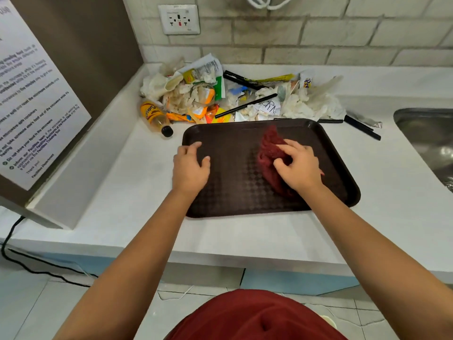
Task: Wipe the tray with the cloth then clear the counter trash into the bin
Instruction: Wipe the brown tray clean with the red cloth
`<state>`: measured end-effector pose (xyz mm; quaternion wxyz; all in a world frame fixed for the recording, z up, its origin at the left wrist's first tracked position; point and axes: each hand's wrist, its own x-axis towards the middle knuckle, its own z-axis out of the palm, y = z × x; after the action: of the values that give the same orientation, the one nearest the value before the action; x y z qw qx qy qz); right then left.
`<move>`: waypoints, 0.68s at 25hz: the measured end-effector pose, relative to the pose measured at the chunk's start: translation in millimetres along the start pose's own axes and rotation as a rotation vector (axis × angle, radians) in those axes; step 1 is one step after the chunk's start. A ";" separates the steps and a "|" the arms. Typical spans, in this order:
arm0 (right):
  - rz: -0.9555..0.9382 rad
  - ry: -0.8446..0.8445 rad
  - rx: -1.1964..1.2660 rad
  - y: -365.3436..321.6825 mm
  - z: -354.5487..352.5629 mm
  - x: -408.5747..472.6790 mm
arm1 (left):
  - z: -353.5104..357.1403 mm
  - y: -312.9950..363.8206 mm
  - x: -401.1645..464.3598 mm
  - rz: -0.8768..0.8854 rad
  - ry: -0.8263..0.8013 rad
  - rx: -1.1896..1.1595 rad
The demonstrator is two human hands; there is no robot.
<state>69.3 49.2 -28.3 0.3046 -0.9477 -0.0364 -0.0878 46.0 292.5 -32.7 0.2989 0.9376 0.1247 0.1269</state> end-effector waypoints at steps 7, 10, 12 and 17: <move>-0.191 -0.076 0.091 -42.7 9.9 -18.7 | 17.7 75.4 -14.3 -0.326 -0.560 -0.918; -0.176 -0.163 0.342 -38.4 -1.4 -16.1 | 20.0 75.3 -11.7 -0.389 -0.575 -1.095; -0.120 -0.293 0.712 -33.5 -9.7 -14.2 | 18.8 78.5 -11.3 -0.404 -0.593 -1.187; 0.351 -0.515 1.266 -14.3 -13.7 -15.5 | 11.6 93.7 -11.4 -0.484 -0.665 -1.472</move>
<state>50.3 52.6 -12.1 0.7888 -0.5708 0.0020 0.2280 53.8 208.8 11.7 0.8740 0.4393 0.1131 -0.1745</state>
